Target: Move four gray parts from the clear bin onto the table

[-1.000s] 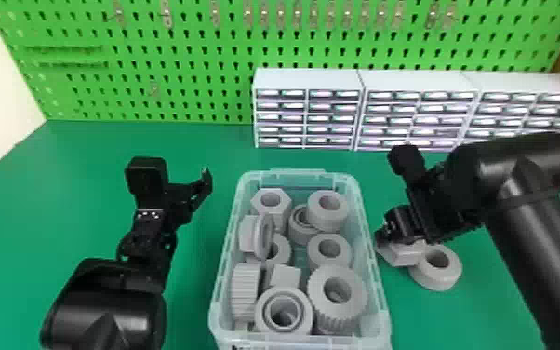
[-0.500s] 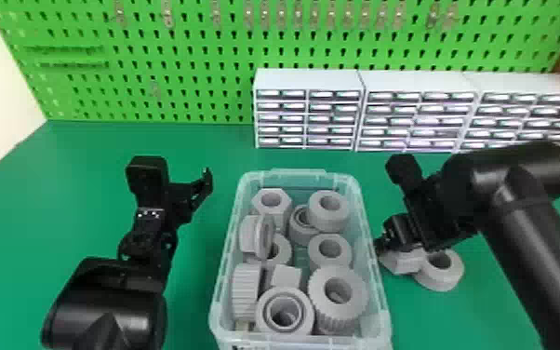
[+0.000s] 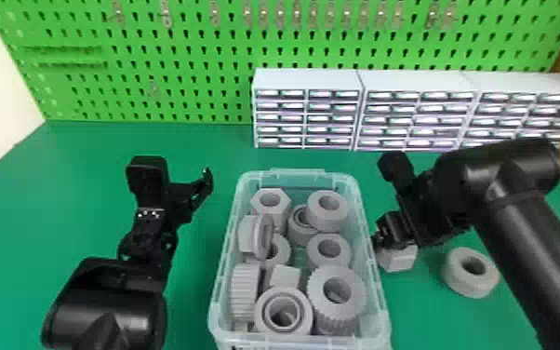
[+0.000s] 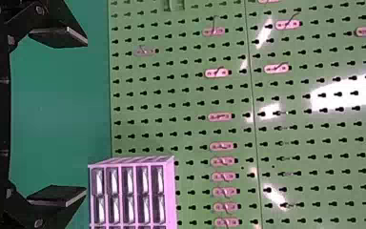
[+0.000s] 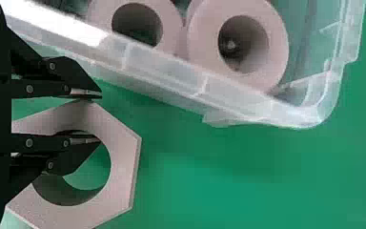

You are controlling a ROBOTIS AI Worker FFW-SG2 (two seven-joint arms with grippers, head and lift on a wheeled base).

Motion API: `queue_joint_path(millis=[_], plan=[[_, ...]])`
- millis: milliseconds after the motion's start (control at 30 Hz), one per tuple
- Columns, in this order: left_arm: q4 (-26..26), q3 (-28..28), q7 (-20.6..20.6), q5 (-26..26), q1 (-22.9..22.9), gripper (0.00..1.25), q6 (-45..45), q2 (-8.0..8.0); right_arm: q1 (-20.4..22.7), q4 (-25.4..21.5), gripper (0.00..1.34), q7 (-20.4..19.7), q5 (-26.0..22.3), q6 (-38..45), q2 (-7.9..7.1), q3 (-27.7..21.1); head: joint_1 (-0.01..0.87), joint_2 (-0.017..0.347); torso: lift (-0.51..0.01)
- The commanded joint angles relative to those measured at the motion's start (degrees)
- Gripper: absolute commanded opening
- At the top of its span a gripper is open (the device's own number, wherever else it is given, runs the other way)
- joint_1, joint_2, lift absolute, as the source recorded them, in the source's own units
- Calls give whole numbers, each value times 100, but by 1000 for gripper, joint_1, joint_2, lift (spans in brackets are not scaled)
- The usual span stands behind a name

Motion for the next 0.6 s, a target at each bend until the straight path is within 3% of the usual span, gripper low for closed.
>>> queue_joint_path(millis=[0,567], plan=[[8,-7,0,4,0,1068,0,0,-16,3,319,3,-26,-18,16,130,693,72,-52],[17,11,0,48,9,1068,0,0,134,56,319,3,-17,0,-36,77,693,72,-52]])
